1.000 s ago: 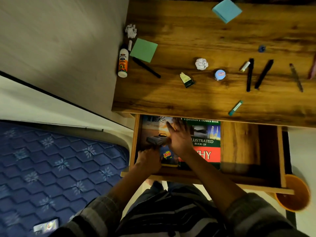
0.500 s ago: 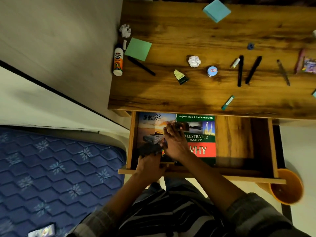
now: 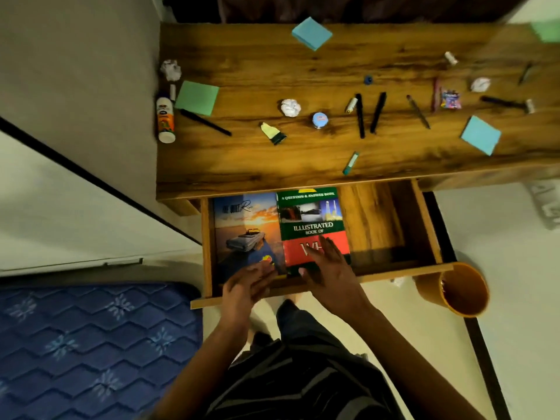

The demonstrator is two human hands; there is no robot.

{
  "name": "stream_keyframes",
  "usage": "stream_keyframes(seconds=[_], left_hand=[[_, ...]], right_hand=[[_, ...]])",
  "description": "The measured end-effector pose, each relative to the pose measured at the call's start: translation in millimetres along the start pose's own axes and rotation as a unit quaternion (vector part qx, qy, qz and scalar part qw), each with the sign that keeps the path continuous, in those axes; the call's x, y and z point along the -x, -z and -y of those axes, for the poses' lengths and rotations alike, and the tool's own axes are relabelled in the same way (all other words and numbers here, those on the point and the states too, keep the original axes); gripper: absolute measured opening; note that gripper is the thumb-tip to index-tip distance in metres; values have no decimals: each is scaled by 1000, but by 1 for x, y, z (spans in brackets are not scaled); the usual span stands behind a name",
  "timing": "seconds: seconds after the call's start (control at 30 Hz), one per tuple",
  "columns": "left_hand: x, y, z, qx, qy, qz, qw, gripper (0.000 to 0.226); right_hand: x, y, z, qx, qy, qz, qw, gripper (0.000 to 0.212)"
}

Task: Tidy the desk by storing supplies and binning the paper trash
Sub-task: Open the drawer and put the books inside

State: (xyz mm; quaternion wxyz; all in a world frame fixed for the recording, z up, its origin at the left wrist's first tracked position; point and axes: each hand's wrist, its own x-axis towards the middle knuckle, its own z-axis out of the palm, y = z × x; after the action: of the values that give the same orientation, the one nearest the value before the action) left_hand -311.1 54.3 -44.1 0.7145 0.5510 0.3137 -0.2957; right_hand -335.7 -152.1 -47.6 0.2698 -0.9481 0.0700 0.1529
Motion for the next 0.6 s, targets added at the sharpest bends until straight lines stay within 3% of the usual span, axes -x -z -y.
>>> stream_keyframes(seconds=[0.1, 0.17, 0.23, 0.37, 0.4, 0.47, 0.6], left_hand=[[9, 4, 16, 101, 109, 14, 989, 35], [16, 7, 29, 144, 166, 1, 976, 34], [27, 7, 37, 188, 199, -22, 961, 37], [41, 0, 32, 290, 169, -69, 939, 61], [41, 0, 31, 312, 166, -80, 932, 70], [41, -5, 28, 336, 157, -104, 923, 81], [41, -22, 32, 333, 99, -155, 925, 95]], right_hand=[[35, 11, -6, -135, -51, -74, 987, 38], [58, 22, -5, -267, -145, -106, 947, 30], [78, 31, -12, -454, -255, -113, 846, 37], [95, 47, -51, -744, -438, -124, 489, 65], [97, 51, -62, -770, -459, -127, 424, 73], [96, 56, -85, -792, -477, -138, 356, 88], [85, 69, -115, -820, -463, -154, 299, 113]])
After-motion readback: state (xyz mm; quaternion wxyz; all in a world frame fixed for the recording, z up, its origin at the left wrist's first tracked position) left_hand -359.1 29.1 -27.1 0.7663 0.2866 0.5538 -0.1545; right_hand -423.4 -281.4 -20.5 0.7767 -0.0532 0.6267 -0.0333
